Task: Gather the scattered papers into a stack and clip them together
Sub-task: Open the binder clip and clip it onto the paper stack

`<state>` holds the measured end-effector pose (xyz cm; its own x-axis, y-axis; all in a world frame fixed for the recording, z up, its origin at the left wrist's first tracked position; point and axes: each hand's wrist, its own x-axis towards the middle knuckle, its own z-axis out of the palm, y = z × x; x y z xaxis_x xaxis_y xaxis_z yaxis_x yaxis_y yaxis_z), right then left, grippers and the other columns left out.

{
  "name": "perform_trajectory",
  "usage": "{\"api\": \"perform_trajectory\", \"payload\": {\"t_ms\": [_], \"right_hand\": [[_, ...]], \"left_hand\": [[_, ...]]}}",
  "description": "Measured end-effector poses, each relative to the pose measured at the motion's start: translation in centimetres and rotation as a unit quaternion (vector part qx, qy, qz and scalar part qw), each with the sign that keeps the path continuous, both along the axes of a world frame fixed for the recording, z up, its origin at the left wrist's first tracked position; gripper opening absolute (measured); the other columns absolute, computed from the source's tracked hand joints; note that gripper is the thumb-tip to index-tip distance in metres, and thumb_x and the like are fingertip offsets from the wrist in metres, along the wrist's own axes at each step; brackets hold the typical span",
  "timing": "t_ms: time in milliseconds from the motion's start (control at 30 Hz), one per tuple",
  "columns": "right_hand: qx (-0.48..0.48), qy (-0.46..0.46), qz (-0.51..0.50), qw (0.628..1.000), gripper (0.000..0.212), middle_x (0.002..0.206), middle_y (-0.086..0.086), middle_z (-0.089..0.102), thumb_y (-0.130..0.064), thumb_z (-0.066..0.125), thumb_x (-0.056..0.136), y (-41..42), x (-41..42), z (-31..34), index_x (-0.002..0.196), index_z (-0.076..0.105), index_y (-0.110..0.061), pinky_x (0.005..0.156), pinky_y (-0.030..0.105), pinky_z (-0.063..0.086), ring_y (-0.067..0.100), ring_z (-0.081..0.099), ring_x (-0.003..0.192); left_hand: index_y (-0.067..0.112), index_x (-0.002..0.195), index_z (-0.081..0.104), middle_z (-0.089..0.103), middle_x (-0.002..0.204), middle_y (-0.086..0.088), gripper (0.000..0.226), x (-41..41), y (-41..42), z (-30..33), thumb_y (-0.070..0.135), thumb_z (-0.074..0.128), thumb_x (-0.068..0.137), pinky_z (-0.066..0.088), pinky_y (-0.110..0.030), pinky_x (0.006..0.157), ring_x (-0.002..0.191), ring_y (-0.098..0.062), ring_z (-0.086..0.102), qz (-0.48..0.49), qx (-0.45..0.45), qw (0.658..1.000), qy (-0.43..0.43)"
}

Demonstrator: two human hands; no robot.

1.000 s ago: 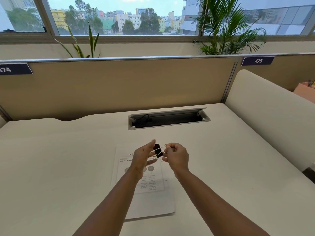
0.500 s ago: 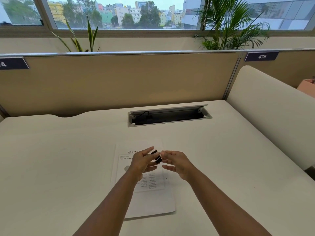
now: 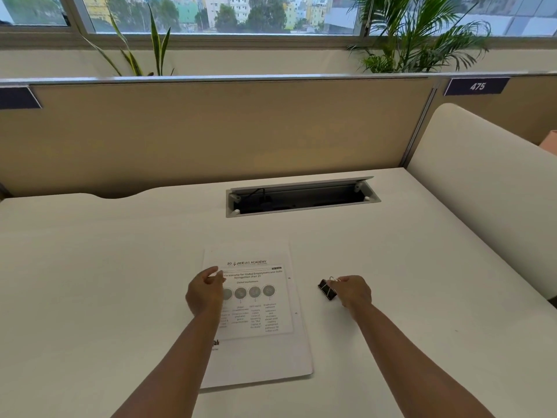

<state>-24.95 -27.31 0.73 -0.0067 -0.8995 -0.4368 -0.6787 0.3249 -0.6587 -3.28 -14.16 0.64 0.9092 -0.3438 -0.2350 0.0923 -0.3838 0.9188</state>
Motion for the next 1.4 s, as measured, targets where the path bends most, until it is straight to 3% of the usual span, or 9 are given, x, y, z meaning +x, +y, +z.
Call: {"api": "perform_trajectory", "payload": {"t_ms": [100,200,267,433,733,867,1000,1200,1400], "right_hand": [[-0.009,0.0,0.004,1.0,0.019,0.078,0.007,0.057,-0.029,0.065,0.079,0.4,0.2,0.1,0.069,0.06,-0.015,0.065,0.025,0.036,0.021,0.055,0.068],[-0.122,-0.016,-0.026,0.992,0.048,0.124,0.013,0.05,-0.032,0.069,0.079,1.2,1.1,0.8,0.118,0.058,-0.008,0.088,0.032,0.044,0.03,0.055,0.111],[-0.192,-0.007,0.039,0.98,0.04,0.118,0.013,0.059,-0.03,0.067,0.081,2.1,2.4,1.4,0.113,0.061,-0.007,0.088,0.03,0.044,0.027,0.058,0.109],[-0.037,0.126,0.23,0.964,0.057,0.128,0.014,0.053,-0.046,0.07,0.075,4.5,6.1,0.5,0.107,0.053,-0.002,0.09,0.031,0.044,0.027,0.05,0.122],[-0.049,0.174,0.22,0.959,0.083,0.133,0.014,0.039,-0.032,0.081,0.068,5.3,8.1,-0.9,0.129,0.035,0.0,0.1,0.03,0.042,0.024,0.043,0.125],[-0.046,0.161,0.203,0.965,0.081,0.133,0.012,0.04,-0.031,0.081,0.067,5.2,8.0,-1.3,0.127,0.037,-0.001,0.101,0.03,0.041,0.024,0.043,0.126],[-0.057,0.143,0.211,0.965,0.082,0.133,0.012,0.04,-0.034,0.081,0.067,5.1,7.4,-1.7,0.128,0.036,-0.002,0.101,0.031,0.04,0.025,0.041,0.126],[-0.027,-0.141,0.132,0.981,0.093,0.129,0.012,0.049,-0.038,0.085,0.058,3.5,5.8,-1.0,0.133,0.038,-0.009,0.097,0.038,0.048,0.025,0.053,0.117],[-0.018,-0.419,0.149,0.896,0.02,0.101,0.006,0.071,-0.017,0.068,0.081,2.2,5.4,5.3,0.101,0.064,-0.016,0.073,0.028,0.058,0.022,0.068,0.089]], "left_hand": [[0.006,0.111,0.066,0.069,0.108,-0.017,0.027,0.7,0.4,-0.2,0.015,0.058,0.088,0.046,-0.036,0.088,0.101,-0.034,0.062,0.017,0.054,0.996,-0.071],[0.009,0.116,0.061,0.063,0.118,-0.018,0.031,2.0,0.6,-0.8,0.02,0.055,0.088,0.042,-0.045,0.095,0.111,-0.038,0.055,0.038,0.125,0.989,-0.071],[0.01,0.121,0.057,0.056,0.126,-0.02,0.035,2.4,0.7,-0.9,0.023,0.053,0.088,0.037,-0.047,0.101,0.118,-0.04,0.049,0.027,0.183,0.981,-0.053],[0.009,0.132,0.046,0.042,0.137,-0.021,0.055,2.2,0.3,-0.7,0.029,0.062,0.084,0.035,-0.047,0.106,0.126,-0.04,0.042,-0.056,0.245,0.968,-0.01],[-0.01,0.099,0.058,0.064,0.111,-0.026,0.05,4.8,0.5,-1.1,0.025,0.079,0.07,0.048,-0.033,0.078,0.103,-0.037,0.062,-0.069,0.196,0.975,0.077],[-0.012,0.108,0.061,0.064,0.112,-0.029,0.045,5.5,0.7,-1.3,0.013,0.076,0.073,0.05,-0.052,0.093,0.101,-0.041,0.063,-0.126,0.068,0.966,0.216],[-0.005,0.114,0.059,0.064,0.112,-0.026,0.032,3.9,0.8,-0.9,0.009,0.063,0.084,0.052,-0.045,0.084,0.092,-0.037,0.062,-0.152,0.001,0.971,0.186],[0.01,0.109,0.062,0.067,0.109,-0.017,0.022,3.2,1.8,1.9,0.016,0.058,0.088,0.055,-0.039,0.08,0.09,-0.027,0.066,-0.21,-0.103,0.964,0.128],[0.017,0.094,0.067,0.077,0.086,0.002,0.047,3.1,1.6,6.6,0.045,0.08,0.058,0.059,-0.027,0.065,0.081,-0.016,0.072,-0.243,-0.25,0.932,0.095]]}}
